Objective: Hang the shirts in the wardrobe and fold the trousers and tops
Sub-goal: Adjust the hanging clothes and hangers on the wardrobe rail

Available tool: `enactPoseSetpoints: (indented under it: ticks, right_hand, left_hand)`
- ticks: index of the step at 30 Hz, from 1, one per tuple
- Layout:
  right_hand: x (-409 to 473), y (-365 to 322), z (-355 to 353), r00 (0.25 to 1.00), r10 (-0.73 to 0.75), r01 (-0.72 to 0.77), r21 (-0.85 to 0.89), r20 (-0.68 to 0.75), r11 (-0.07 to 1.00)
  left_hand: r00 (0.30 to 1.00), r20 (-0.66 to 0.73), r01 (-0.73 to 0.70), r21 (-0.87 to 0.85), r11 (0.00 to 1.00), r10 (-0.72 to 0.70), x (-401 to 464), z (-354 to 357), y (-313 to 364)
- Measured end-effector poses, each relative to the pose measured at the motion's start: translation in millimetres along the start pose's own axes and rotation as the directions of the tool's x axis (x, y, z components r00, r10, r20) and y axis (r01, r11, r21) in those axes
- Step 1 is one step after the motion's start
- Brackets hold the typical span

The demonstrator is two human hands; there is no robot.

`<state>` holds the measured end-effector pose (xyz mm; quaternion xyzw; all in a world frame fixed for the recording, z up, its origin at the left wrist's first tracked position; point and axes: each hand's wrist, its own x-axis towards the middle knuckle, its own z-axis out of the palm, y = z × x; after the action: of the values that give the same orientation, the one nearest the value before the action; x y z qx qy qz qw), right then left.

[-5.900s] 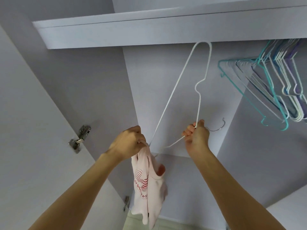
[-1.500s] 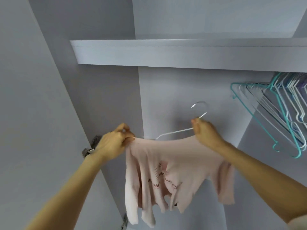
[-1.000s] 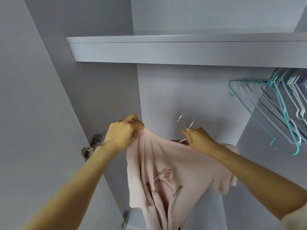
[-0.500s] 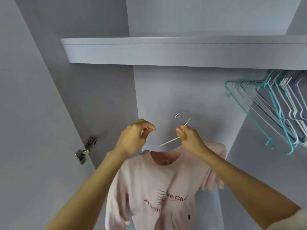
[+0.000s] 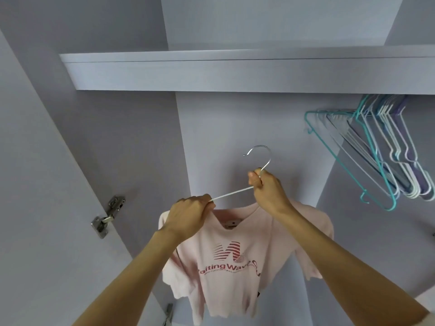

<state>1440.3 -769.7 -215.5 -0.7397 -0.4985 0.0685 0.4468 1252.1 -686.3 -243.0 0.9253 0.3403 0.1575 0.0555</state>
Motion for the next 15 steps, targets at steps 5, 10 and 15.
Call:
enactPoseSetpoints:
  ticks: [5,10,15]
  right_hand:
    - [-13.5,20.8,-23.6,0.994,-0.082,0.074,0.112,0.068,0.991]
    - [-19.0,78.1,-38.9,1.000,-0.018,0.020,-0.263,0.011,0.965]
    - [-23.7,101.9,-46.0,0.978,-0.008,0.096,-0.413,0.209,0.906]
  left_hand:
    - [0.967,-0.238,0.077,-0.058,0.995,-0.089,1.0,-3.0,-16.3]
    - [0.935,-0.337,0.108,-0.039,0.993,-0.115,9.6,-16.0,-24.2]
    - [0.925,-0.360,0.119,-0.028,0.993,-0.121,3.9,-14.4,-31.4]
